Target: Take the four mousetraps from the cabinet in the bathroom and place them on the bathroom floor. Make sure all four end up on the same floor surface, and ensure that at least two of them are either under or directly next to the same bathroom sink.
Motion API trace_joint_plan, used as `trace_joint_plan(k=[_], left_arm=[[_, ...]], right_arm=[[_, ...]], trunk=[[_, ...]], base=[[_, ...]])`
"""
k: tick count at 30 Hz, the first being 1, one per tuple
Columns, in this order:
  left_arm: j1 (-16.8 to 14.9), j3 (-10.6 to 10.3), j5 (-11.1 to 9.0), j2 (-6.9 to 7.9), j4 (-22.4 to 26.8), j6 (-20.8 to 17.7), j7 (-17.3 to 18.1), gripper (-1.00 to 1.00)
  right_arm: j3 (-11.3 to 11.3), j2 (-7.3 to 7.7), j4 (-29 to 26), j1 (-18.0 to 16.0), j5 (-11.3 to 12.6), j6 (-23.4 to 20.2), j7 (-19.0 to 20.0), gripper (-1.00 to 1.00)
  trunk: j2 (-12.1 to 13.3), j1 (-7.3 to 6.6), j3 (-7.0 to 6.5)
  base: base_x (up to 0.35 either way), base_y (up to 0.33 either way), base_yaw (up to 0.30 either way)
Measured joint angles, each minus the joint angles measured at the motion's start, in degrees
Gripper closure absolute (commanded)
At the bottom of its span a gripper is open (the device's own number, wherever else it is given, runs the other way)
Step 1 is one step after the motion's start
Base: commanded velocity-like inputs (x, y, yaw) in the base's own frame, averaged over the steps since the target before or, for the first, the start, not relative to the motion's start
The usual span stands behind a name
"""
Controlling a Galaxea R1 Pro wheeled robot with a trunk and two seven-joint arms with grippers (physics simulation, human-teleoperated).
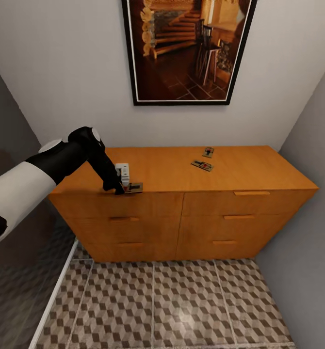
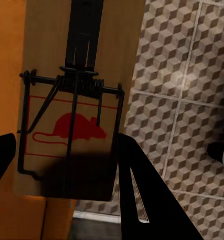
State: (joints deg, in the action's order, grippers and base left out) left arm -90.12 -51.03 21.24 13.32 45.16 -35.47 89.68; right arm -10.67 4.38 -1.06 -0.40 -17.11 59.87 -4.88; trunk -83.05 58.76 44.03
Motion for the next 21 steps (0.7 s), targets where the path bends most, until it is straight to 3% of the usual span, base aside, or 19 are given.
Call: trace_joint_plan(k=[21], left_arm=[[0.8,0.0,-0.2,0.00,-0.5,0.0,0.0,1.00]], right_arm=[[0.0,-0.07,0.0,0.0,0.0,0.0,0.0,1.00]], trunk=[[0.0,0.00,0.00]], base=[[-0.311,-0.100,0.000]])
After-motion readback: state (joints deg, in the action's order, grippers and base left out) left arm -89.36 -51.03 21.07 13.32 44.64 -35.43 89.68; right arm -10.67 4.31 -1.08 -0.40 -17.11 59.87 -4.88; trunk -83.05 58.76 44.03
